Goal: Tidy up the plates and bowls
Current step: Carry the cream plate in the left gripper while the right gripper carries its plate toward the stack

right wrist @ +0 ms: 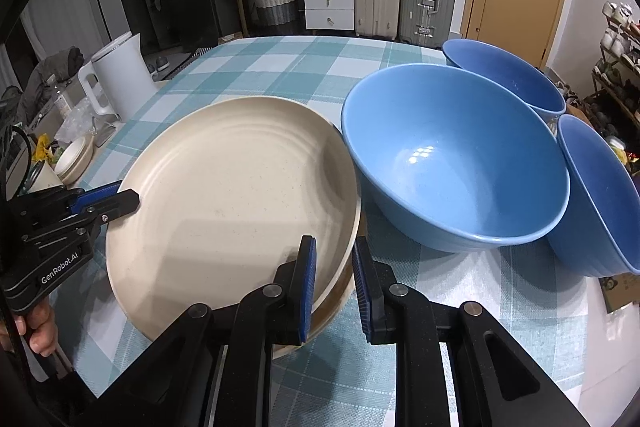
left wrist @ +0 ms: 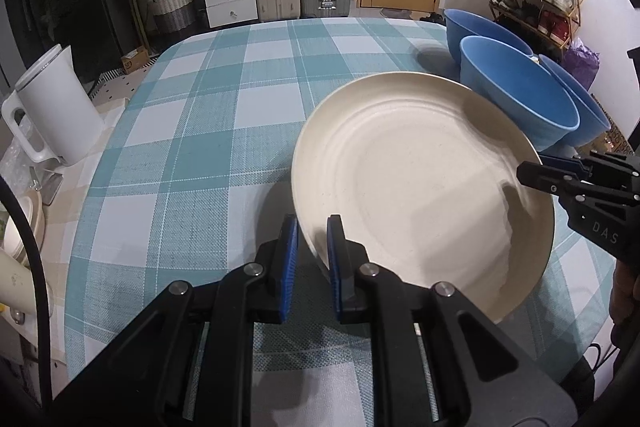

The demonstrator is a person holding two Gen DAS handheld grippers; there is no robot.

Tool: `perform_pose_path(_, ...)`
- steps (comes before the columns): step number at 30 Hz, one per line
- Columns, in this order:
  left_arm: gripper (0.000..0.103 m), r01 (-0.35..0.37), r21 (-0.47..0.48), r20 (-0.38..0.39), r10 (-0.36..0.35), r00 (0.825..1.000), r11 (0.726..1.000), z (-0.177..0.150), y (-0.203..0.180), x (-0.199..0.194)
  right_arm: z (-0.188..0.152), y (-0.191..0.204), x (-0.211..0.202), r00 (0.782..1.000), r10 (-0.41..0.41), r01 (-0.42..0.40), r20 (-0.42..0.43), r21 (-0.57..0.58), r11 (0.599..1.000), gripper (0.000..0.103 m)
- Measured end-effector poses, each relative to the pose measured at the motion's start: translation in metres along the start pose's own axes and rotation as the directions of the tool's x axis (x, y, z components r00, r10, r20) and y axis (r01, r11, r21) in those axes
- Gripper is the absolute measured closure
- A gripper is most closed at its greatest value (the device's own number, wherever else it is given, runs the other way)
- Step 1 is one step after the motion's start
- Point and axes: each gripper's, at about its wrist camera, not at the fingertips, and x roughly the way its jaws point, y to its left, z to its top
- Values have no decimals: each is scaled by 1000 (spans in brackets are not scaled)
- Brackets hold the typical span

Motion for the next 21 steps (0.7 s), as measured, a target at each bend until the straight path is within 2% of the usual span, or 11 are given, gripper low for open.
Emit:
perform_pose_path(11, 93, -57, 49, -4, 57, 998, 997, -5, -11, 6, -4, 9, 7, 998, -55, 55, 1, -42, 998, 82)
perform_pose_path(21, 92, -66, 67, -16, 67, 998, 996, -7, -16, 10, -10, 10, 9, 996, -87, 86, 1, -58, 995, 81)
